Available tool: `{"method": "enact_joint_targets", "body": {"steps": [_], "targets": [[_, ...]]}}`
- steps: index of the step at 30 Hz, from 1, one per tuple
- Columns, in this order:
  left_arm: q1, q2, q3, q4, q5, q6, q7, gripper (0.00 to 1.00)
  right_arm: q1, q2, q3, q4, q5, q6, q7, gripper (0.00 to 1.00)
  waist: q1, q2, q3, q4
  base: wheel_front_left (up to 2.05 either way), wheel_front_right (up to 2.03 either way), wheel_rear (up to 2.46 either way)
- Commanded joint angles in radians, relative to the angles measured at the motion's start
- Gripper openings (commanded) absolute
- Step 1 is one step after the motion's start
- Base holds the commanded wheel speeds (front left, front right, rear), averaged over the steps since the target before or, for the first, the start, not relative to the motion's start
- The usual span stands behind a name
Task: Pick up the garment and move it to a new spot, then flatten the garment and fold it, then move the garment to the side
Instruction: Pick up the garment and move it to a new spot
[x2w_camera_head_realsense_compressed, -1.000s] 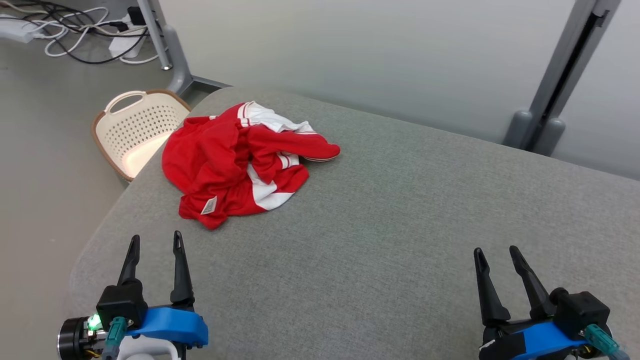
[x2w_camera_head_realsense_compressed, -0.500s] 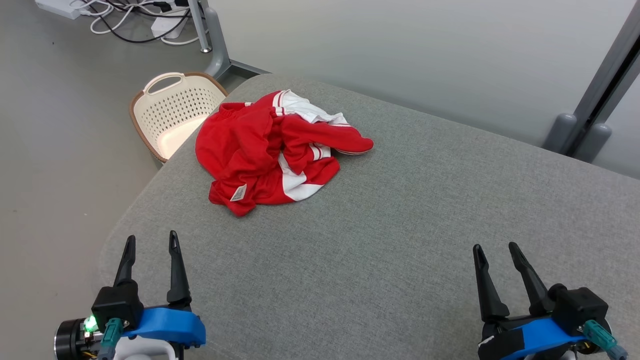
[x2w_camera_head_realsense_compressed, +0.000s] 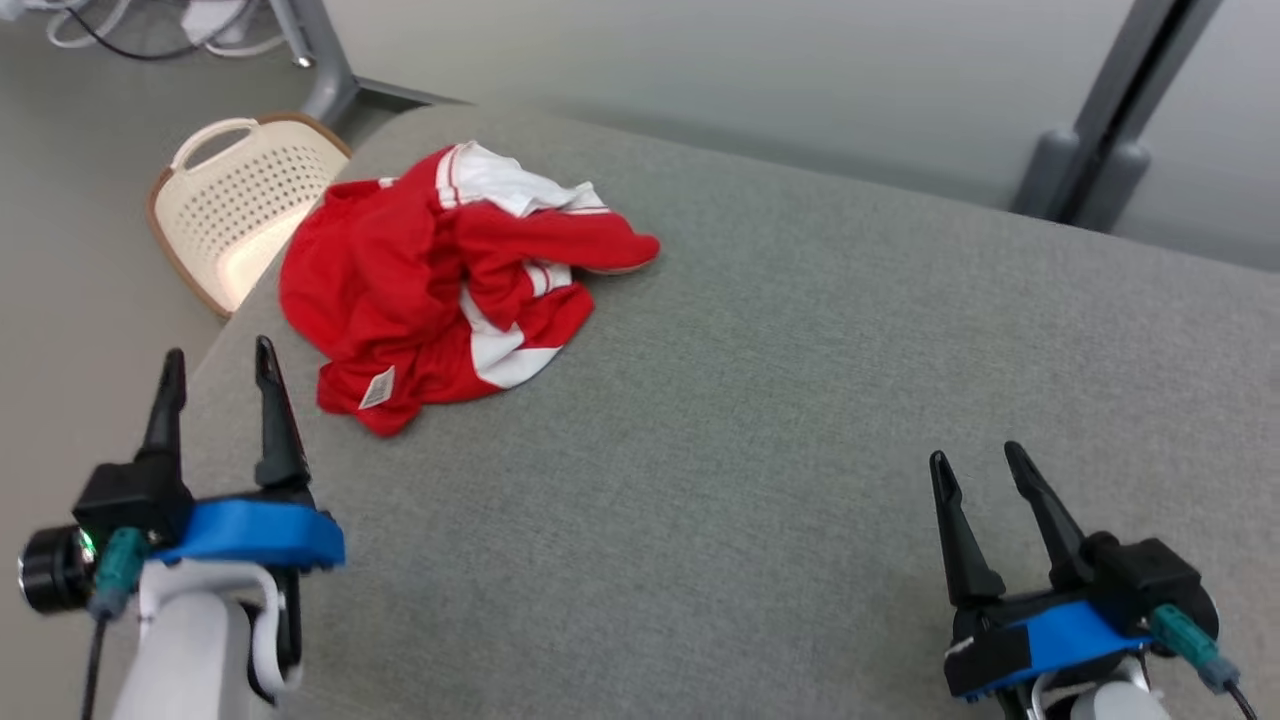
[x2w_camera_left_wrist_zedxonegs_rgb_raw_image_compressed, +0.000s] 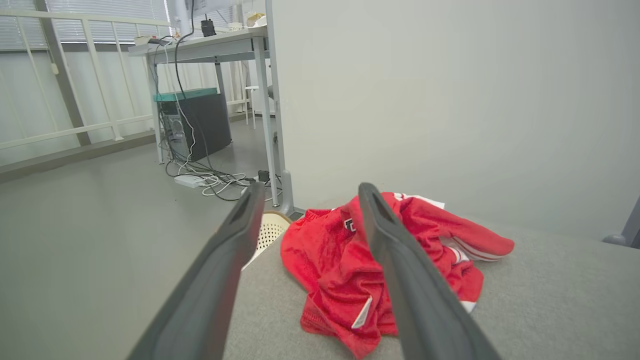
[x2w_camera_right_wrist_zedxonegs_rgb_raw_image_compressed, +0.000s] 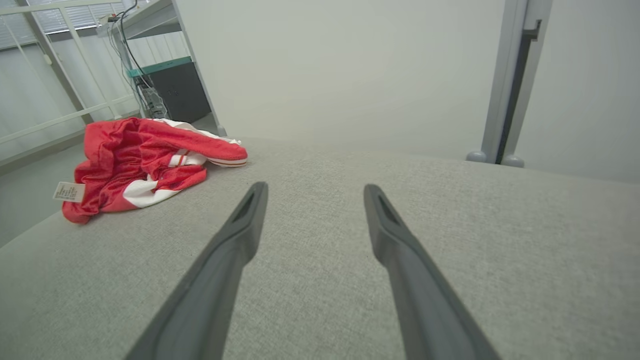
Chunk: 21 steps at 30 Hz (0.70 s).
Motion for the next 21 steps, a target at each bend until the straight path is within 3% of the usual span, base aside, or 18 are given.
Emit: {"method": "enact_joint_targets", "body": {"steps": [1,10,21], "targets": [[-0.059,0.012,0.016,0.008,-0.013,-0.008,-0.003,1.00,-0.019,-0.006,-0.005,-0.014,-0.017,0.000,-0.001,1.00,-0.0001,0.0000,0.023,-0.025,0.00,0.00,0.00],[-0.303,0.105,0.071,0.134,-0.056,-0.057,-0.002,1.00,-0.048,-0.005,-0.030,-0.130,-0.091,0.000,0.039,1.00,-0.0001,0.0000,0.167,-0.148,0.00,0.00,0.00],[-0.534,0.222,0.074,0.452,-0.084,-0.127,0.046,1.00,-0.084,-0.005,-0.034,-0.274,-0.116,0.000,0.078,1.00,-0.0001,0.0000,0.306,-0.248,0.00,0.00,0.00]]}}
